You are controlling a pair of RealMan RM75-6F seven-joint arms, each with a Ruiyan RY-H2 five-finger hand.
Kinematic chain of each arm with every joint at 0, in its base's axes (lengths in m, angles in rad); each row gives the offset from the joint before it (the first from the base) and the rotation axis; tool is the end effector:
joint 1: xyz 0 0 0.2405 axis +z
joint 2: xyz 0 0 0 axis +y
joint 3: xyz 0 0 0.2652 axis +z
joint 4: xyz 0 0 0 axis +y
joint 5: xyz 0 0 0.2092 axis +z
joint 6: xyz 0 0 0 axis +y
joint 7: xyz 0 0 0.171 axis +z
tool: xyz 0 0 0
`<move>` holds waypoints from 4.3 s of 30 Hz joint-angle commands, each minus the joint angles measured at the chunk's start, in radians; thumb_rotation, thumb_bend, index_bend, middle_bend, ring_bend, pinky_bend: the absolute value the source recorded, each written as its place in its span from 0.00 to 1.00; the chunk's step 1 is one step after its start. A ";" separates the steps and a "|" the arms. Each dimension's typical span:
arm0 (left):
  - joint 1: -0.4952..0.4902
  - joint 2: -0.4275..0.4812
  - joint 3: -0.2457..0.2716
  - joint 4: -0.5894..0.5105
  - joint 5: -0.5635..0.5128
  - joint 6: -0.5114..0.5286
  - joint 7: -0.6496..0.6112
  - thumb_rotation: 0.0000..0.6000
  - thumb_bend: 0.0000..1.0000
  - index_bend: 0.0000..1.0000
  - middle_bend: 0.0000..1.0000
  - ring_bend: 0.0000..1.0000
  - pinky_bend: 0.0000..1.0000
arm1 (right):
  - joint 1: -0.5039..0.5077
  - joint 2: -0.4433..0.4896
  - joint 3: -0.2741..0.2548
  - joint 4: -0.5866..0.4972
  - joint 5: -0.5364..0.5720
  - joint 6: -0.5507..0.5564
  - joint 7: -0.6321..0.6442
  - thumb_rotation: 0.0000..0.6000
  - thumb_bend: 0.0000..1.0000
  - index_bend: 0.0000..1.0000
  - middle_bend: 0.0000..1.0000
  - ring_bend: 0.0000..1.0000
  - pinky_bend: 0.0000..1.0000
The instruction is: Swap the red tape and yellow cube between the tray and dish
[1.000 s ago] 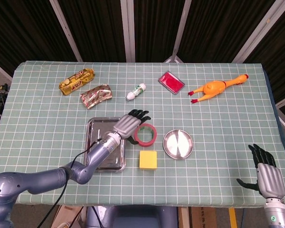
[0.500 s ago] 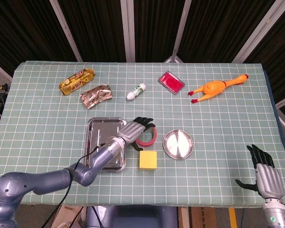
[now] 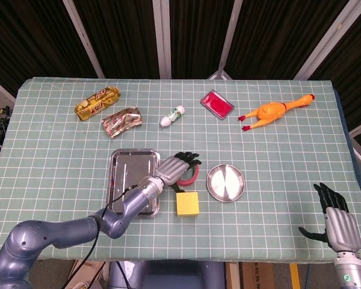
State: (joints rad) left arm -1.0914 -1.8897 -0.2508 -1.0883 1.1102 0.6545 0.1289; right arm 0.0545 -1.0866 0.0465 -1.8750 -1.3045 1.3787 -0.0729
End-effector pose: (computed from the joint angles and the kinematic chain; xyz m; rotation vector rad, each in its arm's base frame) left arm -0.0251 0.3969 -0.1450 -2.1772 -1.0507 -0.9985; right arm -0.3079 -0.1902 0.1408 1.2446 -1.2215 0.8333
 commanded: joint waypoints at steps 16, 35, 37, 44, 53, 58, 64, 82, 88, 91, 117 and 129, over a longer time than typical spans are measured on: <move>0.022 0.043 -0.032 -0.081 0.037 0.118 0.009 1.00 0.48 0.30 0.32 0.28 0.44 | -0.004 0.004 0.004 0.001 -0.004 0.000 0.029 1.00 0.02 0.00 0.00 0.00 0.00; 0.248 0.433 0.173 -0.353 0.157 0.178 -0.044 1.00 0.41 0.30 0.24 0.17 0.31 | -0.006 -0.005 -0.006 -0.013 -0.021 0.001 0.005 1.00 0.02 0.00 0.00 0.00 0.00; 0.253 0.423 0.181 -0.329 0.174 0.170 -0.075 1.00 0.40 0.30 0.23 0.16 0.30 | -0.006 -0.006 -0.005 -0.011 -0.019 0.001 0.003 1.00 0.02 0.00 0.00 0.00 0.00; 0.235 0.461 0.202 -0.320 0.164 0.080 -0.082 1.00 0.20 0.23 0.04 0.01 0.13 | -0.006 -0.002 -0.008 -0.013 -0.017 -0.004 0.003 1.00 0.02 0.00 0.00 0.00 0.00; 0.254 0.530 0.159 -0.455 0.160 0.150 -0.075 1.00 0.00 0.17 0.00 0.00 0.05 | -0.010 0.003 -0.011 -0.015 -0.038 0.010 -0.002 1.00 0.02 0.00 0.00 0.00 0.00; 0.446 0.657 0.155 -0.608 0.359 0.589 -0.025 1.00 0.00 0.17 0.00 0.00 0.06 | 0.015 0.005 -0.030 0.041 -0.122 -0.019 0.024 1.00 0.02 0.00 0.00 0.00 0.00; 0.658 0.662 0.255 -0.573 0.474 0.886 0.015 1.00 0.00 0.19 0.00 0.00 0.07 | 0.098 -0.009 -0.045 0.067 -0.260 -0.106 0.097 1.00 0.02 0.01 0.00 0.00 0.00; 0.821 0.596 0.277 -0.315 0.463 0.973 -0.239 1.00 0.00 0.19 0.00 0.00 0.07 | 0.477 -0.261 0.101 -0.154 0.037 -0.506 -0.280 1.00 0.02 0.00 0.00 0.00 0.00; 0.835 0.586 0.253 -0.303 0.461 0.980 -0.227 1.00 0.00 0.19 0.00 0.00 0.07 | 0.554 -0.393 0.116 -0.067 0.188 -0.512 -0.361 1.00 0.02 0.00 0.00 0.00 0.00; 0.843 0.587 0.244 -0.301 0.465 0.991 -0.232 1.00 0.00 0.19 0.00 0.00 0.07 | 0.582 -0.435 0.118 -0.025 0.231 -0.512 -0.377 1.00 0.02 0.00 0.00 0.00 0.00; 0.871 0.580 0.192 -0.285 0.467 0.981 -0.277 1.00 0.00 0.20 0.00 0.00 0.07 | 0.624 -0.520 0.103 0.121 0.199 -0.390 -0.331 1.00 0.30 0.33 0.37 0.45 0.06; 0.874 0.572 0.185 -0.289 0.473 0.966 -0.256 1.00 0.00 0.20 0.00 0.00 0.07 | 0.600 -0.320 0.151 0.083 0.219 -0.385 -0.244 1.00 0.30 0.33 0.37 0.46 0.06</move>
State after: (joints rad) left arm -0.2169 -1.3166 -0.0659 -1.3767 1.5825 1.6224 -0.1284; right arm 0.6576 -1.4283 0.1945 -1.7980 -1.0989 1.0126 -0.3396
